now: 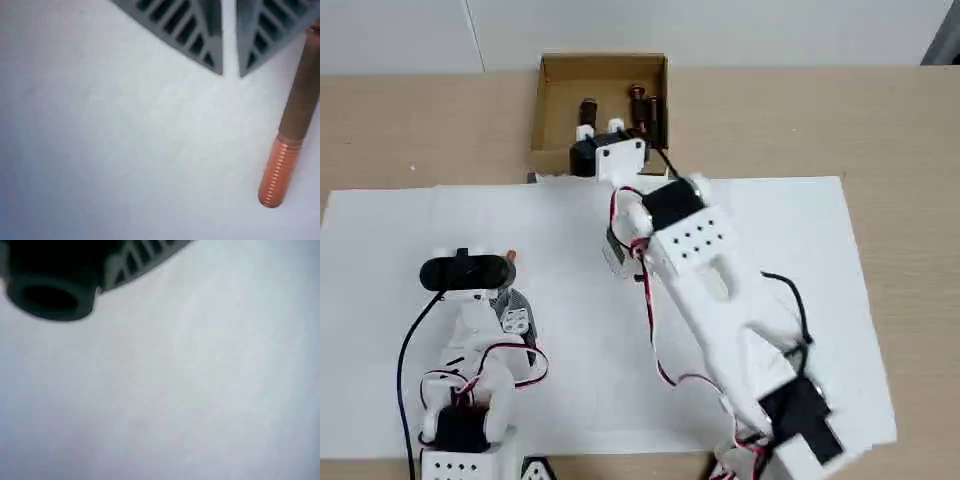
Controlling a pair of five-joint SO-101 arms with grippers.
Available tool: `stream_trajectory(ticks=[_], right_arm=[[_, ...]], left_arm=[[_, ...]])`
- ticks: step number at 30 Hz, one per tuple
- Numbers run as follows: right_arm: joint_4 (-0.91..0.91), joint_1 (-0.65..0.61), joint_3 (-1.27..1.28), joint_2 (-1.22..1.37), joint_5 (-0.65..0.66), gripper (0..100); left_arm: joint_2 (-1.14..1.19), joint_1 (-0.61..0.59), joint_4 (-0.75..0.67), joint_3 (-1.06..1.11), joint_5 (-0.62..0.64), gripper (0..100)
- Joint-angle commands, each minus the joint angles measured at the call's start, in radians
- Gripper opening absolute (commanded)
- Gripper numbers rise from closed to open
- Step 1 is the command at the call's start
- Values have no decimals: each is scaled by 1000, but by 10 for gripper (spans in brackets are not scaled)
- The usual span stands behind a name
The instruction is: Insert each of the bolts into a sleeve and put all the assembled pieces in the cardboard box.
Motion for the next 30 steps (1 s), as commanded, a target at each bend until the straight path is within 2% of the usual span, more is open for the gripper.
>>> stream_trajectory(ticks=[1,10,14,30], right_arm=[[61,1,-49,-134,-9,2],[188,5,-46,-317,-11,2],[193,50,-28,-386,-11,2],[183,74,347,-746,-8,2]], left_arm=[[-11,-3,-3,-4,-2,6],[-11,-3,-3,-4,-2,6],[-11,-3,-3,-4,-2,6],[-11,-3,-3,-4,-2,6]])
